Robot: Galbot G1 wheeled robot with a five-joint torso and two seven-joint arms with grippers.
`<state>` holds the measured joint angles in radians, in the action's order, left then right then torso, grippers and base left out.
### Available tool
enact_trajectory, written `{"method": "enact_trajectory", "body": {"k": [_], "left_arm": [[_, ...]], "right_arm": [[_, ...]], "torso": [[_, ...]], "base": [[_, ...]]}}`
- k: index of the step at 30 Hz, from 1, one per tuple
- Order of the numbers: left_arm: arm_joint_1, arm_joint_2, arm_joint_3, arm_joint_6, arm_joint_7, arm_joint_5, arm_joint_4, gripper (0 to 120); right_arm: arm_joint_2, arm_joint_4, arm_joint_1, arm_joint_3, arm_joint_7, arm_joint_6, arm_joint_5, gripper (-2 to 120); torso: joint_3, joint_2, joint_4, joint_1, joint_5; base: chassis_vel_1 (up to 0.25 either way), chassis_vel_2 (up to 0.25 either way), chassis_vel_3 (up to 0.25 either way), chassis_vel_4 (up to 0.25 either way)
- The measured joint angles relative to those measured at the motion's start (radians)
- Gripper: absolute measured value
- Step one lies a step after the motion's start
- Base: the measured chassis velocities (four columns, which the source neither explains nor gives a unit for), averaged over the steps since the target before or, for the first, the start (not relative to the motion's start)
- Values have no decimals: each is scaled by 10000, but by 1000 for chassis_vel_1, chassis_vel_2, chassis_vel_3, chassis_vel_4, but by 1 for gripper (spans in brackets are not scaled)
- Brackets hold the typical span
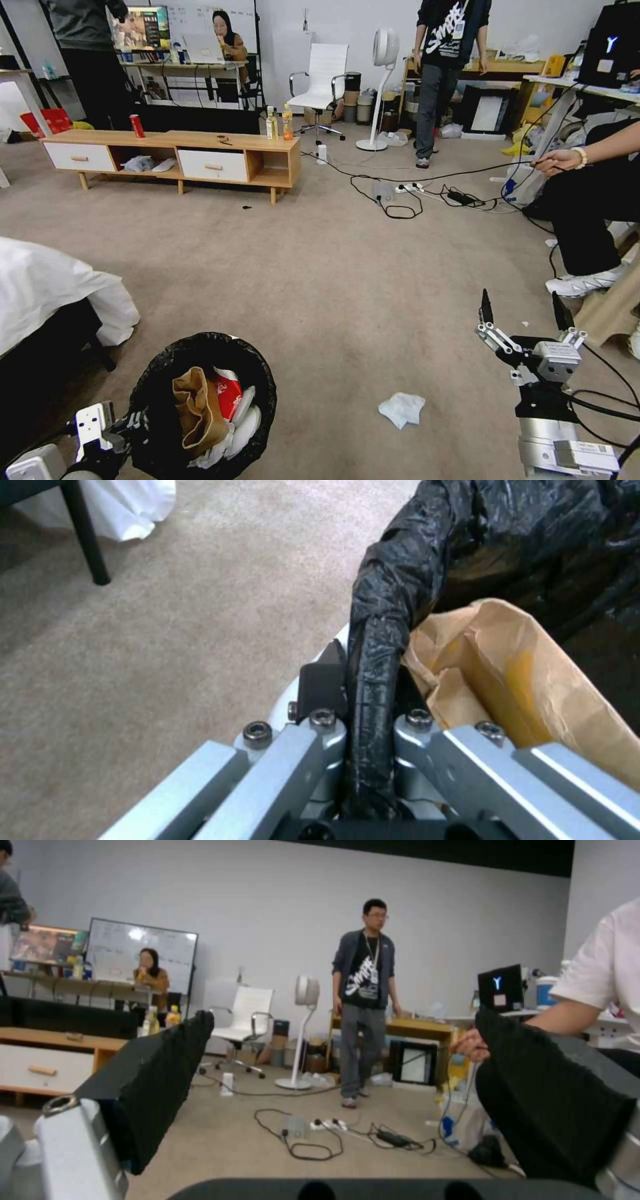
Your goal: Pick up the trash bin and place the garbage on the floor into it.
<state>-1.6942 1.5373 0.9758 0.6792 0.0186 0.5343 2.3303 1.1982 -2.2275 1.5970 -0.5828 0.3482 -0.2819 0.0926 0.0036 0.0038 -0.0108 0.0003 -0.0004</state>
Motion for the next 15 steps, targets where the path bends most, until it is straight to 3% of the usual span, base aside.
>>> {"method": "enact_trajectory", "body": {"k": [15], "left_arm": [[-58,66,5,-10,23,-30,42,3]], "right_arm": [[-144,43,37,-37,-82,-90,-26,100]], "torso": [[-4,1,-1,-2,4]], "base": [[-1,-3,-1,3]]}}
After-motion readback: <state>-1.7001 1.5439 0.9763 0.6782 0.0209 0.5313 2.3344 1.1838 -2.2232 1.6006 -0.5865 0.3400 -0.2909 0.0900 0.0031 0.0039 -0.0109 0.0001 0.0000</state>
